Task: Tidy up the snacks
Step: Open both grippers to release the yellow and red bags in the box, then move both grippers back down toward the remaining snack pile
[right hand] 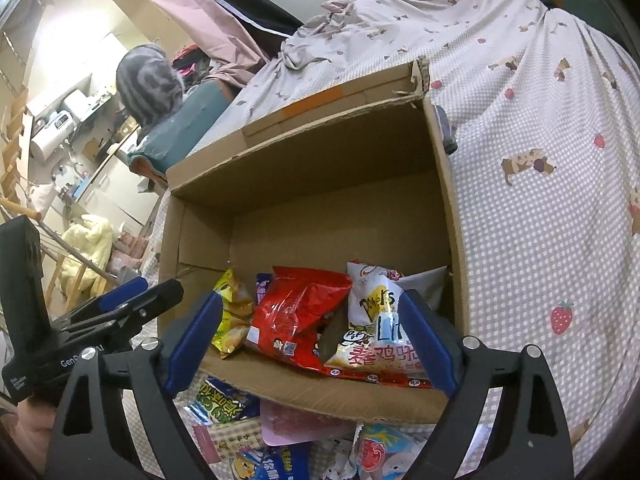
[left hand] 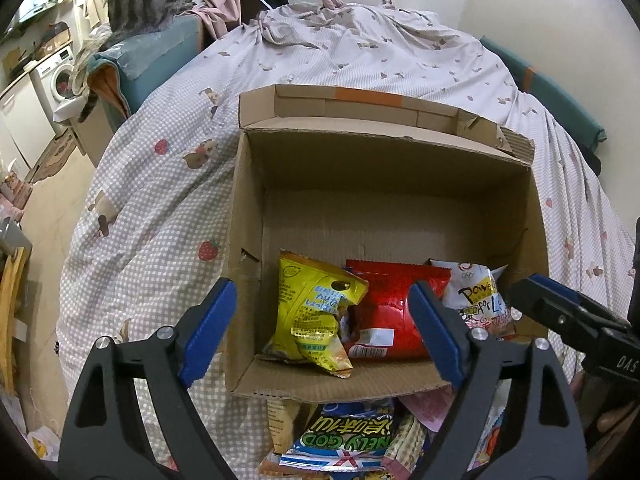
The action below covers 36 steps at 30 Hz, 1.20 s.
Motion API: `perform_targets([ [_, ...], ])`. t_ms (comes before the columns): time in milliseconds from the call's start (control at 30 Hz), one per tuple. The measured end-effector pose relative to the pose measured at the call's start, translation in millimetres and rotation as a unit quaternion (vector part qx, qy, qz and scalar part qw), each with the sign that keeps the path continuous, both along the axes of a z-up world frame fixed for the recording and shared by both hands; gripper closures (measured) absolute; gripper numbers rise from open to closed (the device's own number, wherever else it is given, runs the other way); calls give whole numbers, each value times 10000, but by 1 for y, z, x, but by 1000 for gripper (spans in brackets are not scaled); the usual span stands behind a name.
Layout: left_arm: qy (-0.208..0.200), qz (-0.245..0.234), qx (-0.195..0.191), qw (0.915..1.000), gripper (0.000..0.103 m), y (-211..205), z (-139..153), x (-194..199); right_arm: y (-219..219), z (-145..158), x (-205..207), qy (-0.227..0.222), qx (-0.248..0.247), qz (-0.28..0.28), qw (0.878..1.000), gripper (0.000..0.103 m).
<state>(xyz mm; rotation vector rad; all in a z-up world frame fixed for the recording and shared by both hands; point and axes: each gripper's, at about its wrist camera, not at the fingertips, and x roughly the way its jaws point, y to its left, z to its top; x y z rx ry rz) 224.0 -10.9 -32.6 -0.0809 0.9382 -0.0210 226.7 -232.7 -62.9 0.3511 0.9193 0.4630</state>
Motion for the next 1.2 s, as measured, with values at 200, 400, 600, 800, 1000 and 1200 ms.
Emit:
perform_targets([
  [200, -99, 112, -80, 9999, 18, 7, 9, -11, -6, 11, -14, -87, -41, -33, 9999, 11],
  [400, -254, 316, -175, 9990, 10, 17, 25, -28, -16, 26, -34, -244, -50, -176, 9995, 3],
  [600, -229, 286, -324, 9988, 5, 19, 30, -52, -18, 29, -54, -169, -110, -113, 9997, 0],
  [800, -169, 381, -344, 9985, 5, 25, 27, -72, -21, 32, -80, -307, -431, -251, 9983, 0],
  [1000, 111, 658, -131, 9977, 5, 29, 22, -84, -29, 32, -101, -242, -603, -479, 9967, 0],
  [1200, -68, 482, 45, 9988, 5, 23, 21, -102, -25, 26, -117, -81, -912, -583, 9941, 0],
])
